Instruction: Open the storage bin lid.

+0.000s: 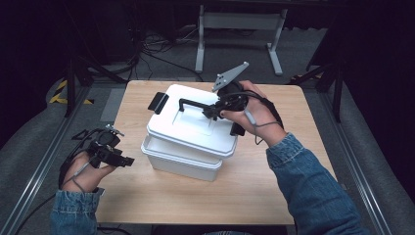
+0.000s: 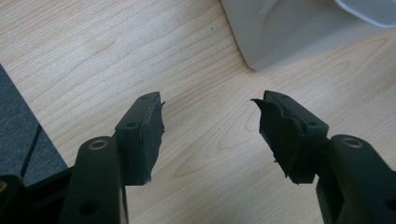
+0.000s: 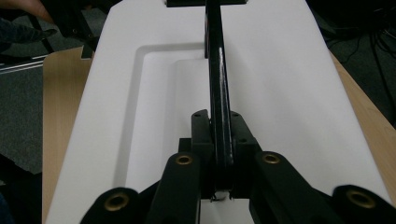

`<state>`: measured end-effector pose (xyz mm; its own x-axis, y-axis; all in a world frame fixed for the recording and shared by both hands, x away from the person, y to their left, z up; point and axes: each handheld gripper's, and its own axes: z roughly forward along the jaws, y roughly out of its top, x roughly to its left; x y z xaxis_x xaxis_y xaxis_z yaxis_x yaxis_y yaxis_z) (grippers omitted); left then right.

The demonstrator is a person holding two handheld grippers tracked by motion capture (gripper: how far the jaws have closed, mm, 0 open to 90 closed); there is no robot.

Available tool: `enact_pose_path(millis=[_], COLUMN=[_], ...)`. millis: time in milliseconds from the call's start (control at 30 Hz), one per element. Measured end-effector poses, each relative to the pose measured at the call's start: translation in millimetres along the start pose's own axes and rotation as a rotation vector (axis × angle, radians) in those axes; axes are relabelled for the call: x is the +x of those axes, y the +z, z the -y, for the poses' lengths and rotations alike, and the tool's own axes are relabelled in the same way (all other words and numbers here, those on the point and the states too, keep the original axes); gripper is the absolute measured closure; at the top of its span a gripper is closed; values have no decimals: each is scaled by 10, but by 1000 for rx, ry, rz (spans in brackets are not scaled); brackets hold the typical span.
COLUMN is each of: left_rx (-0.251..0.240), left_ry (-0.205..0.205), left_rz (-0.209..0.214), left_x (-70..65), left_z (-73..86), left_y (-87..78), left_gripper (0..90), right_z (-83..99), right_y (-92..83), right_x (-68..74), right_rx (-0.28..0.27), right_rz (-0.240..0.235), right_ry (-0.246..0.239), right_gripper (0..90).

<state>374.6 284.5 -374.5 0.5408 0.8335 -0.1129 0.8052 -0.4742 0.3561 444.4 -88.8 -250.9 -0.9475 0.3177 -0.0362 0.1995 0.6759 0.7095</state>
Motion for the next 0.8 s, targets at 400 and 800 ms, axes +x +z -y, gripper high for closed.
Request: enact_pose_path(millis=[400,800], left_rx=[4,6], left_ry=[-4,-11], left_rz=[-4,-4], left_x=[-13,-9], left_z=[-11,-4], left_y=[12,15], left_gripper=[403,407], right_z=[288,617], right_y=[-424,-781], right_x=[-220,-456], right_rx=[-24,-37], right_rz=[72,143], right_ry=[69,146], right_gripper=[851,851])
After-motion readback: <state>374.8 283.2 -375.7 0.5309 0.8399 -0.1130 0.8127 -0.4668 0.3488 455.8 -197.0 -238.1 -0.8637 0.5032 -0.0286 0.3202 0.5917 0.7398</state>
